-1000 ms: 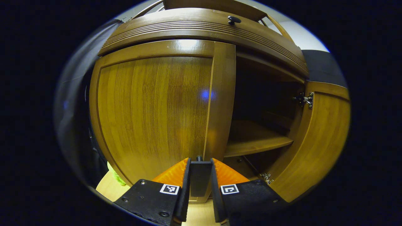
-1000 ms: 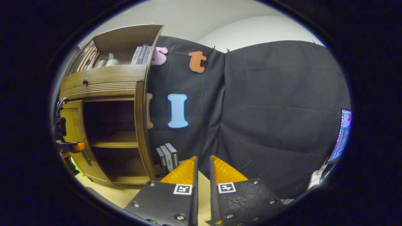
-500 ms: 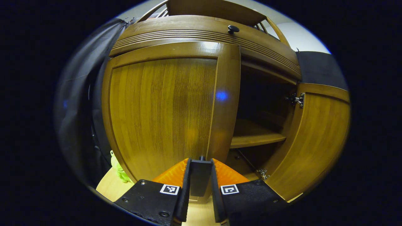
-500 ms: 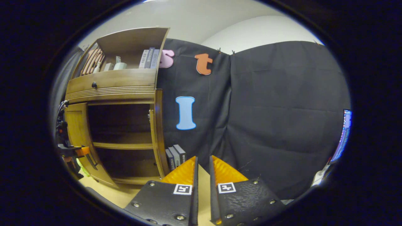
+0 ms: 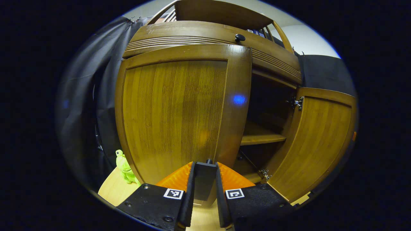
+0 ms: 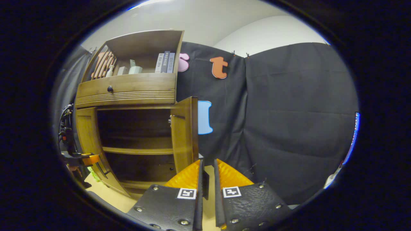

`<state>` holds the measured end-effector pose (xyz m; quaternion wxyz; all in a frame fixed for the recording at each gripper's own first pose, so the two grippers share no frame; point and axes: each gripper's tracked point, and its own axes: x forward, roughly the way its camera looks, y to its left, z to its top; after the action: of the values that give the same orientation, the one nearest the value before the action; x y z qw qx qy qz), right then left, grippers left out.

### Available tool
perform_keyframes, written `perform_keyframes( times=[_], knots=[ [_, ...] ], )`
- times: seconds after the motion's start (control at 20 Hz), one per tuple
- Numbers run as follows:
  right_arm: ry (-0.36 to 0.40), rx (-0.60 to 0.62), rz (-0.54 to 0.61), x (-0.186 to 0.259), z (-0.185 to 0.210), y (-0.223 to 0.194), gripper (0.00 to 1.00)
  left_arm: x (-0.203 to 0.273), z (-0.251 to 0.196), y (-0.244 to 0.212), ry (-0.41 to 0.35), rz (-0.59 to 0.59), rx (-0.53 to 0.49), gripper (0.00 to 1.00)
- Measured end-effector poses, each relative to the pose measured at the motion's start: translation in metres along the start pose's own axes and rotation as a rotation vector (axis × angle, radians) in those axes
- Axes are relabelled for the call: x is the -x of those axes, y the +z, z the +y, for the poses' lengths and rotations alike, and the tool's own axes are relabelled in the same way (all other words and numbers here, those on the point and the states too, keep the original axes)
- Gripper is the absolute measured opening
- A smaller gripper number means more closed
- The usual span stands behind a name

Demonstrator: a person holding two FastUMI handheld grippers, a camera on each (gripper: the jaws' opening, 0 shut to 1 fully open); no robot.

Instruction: Open the right door of the double-door shoe cabinet with the right hand, and open the left door with the left hand.

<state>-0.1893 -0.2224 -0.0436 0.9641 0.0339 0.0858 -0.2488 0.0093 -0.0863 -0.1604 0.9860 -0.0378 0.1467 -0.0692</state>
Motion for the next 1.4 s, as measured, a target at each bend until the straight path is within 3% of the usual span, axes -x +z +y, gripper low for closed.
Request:
perform_keyframes(
  times=[0.45, 0.5, 0.55, 1.0, 1.4],
  knots=[
    [0.102, 0.007, 0.006, 0.0, 0.049, 0.0, 0.16, 0.026, 0.009, -0.004, -0.02, -0.005, 0.016, 0.34],
    [0.116, 0.009, 0.01, -0.002, 0.055, -0.001, 0.24, 0.03, 0.01, -0.005, -0.022, -0.006, 0.018, 0.34],
    [0.132, 0.01, 0.014, -0.004, 0.062, -0.002, 0.18, 0.032, 0.012, -0.005, -0.024, -0.008, 0.021, 0.34],
    [0.259, 0.013, 0.038, -0.014, 0.116, -0.004, 0.29, 0.061, 0.027, -0.008, -0.039, -0.017, 0.036, 0.36],
    [0.347, 0.011, 0.059, -0.02, 0.151, -0.013, 0.26, 0.081, 0.041, -0.011, -0.039, -0.025, 0.044, 0.33]
  ],
)
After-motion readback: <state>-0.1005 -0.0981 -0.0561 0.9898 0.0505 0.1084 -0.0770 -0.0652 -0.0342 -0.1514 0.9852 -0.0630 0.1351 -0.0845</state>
